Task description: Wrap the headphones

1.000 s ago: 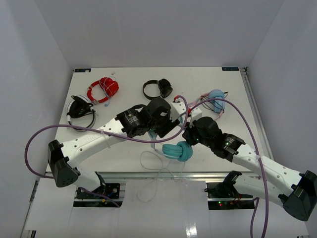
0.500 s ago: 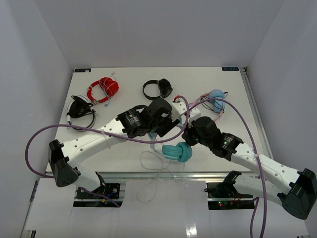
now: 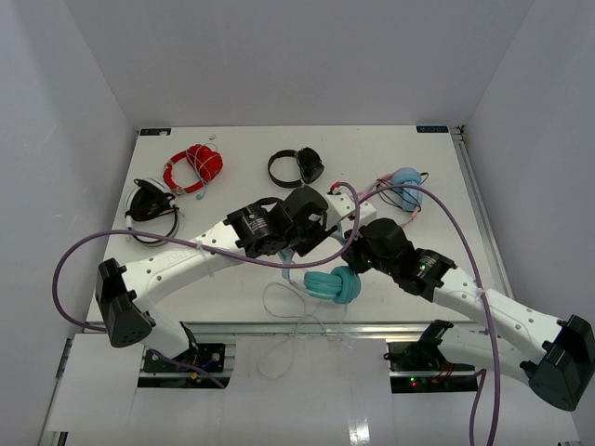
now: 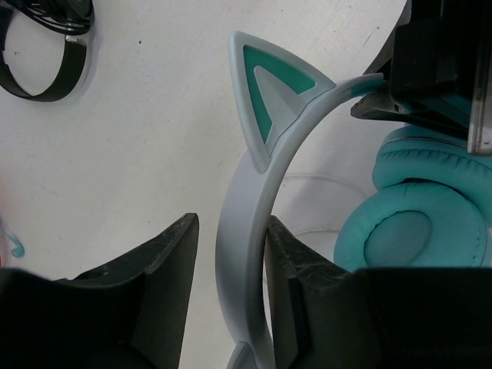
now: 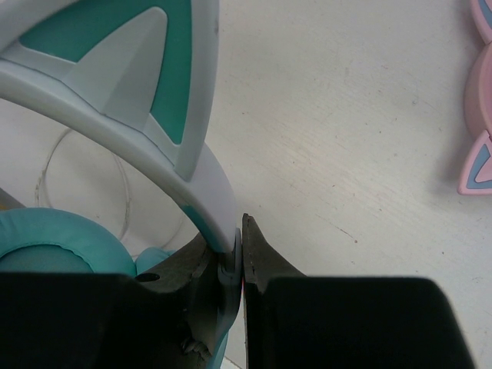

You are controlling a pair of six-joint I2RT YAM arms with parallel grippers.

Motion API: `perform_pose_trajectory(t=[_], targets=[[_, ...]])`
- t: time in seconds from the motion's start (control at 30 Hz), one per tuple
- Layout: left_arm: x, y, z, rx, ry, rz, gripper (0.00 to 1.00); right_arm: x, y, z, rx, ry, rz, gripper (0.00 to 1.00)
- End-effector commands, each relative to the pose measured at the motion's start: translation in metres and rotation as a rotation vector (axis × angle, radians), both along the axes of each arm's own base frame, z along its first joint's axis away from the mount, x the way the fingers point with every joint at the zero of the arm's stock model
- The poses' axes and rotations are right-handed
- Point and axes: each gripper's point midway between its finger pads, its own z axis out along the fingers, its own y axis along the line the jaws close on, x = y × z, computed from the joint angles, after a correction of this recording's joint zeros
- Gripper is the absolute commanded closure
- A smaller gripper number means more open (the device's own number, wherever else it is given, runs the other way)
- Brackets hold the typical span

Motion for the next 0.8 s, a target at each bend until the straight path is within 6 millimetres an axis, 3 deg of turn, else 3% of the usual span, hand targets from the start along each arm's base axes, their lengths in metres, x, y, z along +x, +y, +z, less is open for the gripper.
perform_pose_trajectory(t=[0.0, 0.13, 0.2, 0.23, 0.37, 0.4, 0.6, 0.67, 0.77], targets=[[-0.002, -0.006, 0.009, -0.021, -0.004, -0.016, 0.56, 0.009, 0.015, 0.036, 0.100, -0.059, 0.008, 0.92], [-0.005, -0.009, -0.001, -0.029, 0.021, -0.020, 0.90, 0.007, 0.016, 0.040, 0.108, -0.066, 0.021, 0.92], [-0.003, -0.007, -0.003, -0.035, 0.014, 0.003, 1.00, 0.007, 0.017, 0.042, 0.109, -0.067, 0.026, 0.92], [-0.002, -0.005, -0.003, -0.036, 0.005, 0.019, 1.00, 0.007, 0.017, 0.043, 0.109, -0.069, 0.026, 0.91], [0.003, 0.002, 0.003, -0.109, 0.000, 0.147, 1.00, 0.011, 0.011, 0.059, 0.126, -0.109, -0.012, 0.50], [0.004, 0.004, 0.004, -0.126, -0.007, 0.169, 1.00, 0.011, 0.009, 0.065, 0.140, -0.123, -0.016, 0.43], [0.008, 0.018, 0.011, -0.244, -0.037, 0.317, 1.00, 0.005, -0.003, 0.113, 0.252, -0.211, -0.046, 0.29], [0.015, 0.030, 0.012, -0.276, -0.072, 0.419, 1.00, 0.004, -0.006, 0.121, 0.272, -0.223, -0.057, 0.20], [0.025, 0.052, 0.019, -0.322, -0.140, 0.578, 1.00, 0.001, -0.006, 0.122, 0.295, -0.214, -0.056, 0.16]])
